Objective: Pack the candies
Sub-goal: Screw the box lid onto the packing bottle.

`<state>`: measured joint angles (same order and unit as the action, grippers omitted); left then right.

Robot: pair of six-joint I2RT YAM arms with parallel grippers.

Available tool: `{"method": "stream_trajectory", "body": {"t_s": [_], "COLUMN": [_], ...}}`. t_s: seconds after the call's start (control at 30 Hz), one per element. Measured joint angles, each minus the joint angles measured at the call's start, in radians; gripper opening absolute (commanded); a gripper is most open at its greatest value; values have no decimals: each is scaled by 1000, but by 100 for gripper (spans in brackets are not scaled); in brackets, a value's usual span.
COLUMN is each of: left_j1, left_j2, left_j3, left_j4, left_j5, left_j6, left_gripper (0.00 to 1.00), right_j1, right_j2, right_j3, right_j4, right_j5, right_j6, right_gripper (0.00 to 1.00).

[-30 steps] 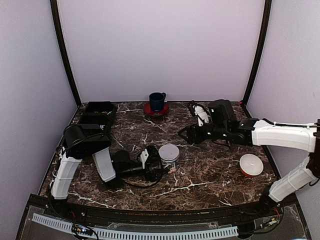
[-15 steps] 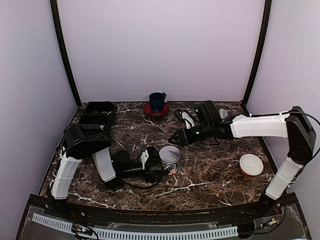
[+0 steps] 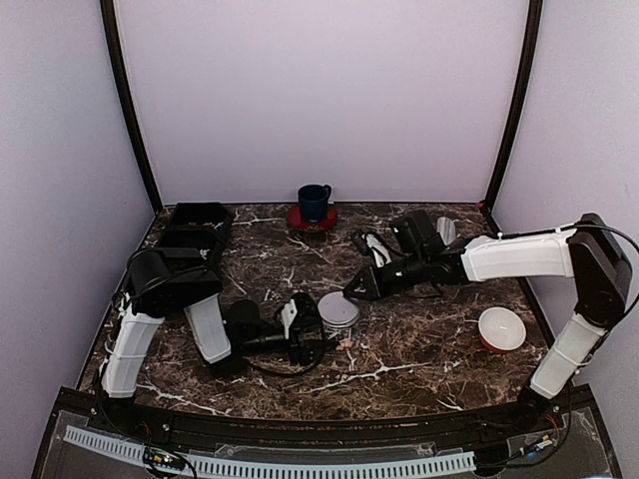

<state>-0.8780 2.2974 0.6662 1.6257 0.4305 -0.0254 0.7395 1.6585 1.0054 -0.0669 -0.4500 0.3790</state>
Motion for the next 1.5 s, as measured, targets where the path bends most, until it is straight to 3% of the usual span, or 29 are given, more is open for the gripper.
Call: {"method": "stream_trajectory", "body": {"t_s": [0.33, 0.83, 1.3, 1.5], "left_j1": [-2, -2, 3, 4], "left_j2": [1, 1, 1, 9], "left_j3": [1, 1, 7, 19], "left_j4": [0, 0, -3, -3], "left_j5": [-2, -4, -45, -45], "left_j6": [0, 0, -17, -14], "left_gripper": [77, 76, 76, 76], "right_j1": [-8, 43, 123, 125], "right_j2": [-82, -183, -274, -316], "right_j3": [-86, -180, -218, -128], "right_j4": [26, 46, -138, -207], "right_j5": [-3, 64, 112, 176], "right_j6": [11, 43, 32, -49], "right_gripper": [3, 2, 3, 6]}}
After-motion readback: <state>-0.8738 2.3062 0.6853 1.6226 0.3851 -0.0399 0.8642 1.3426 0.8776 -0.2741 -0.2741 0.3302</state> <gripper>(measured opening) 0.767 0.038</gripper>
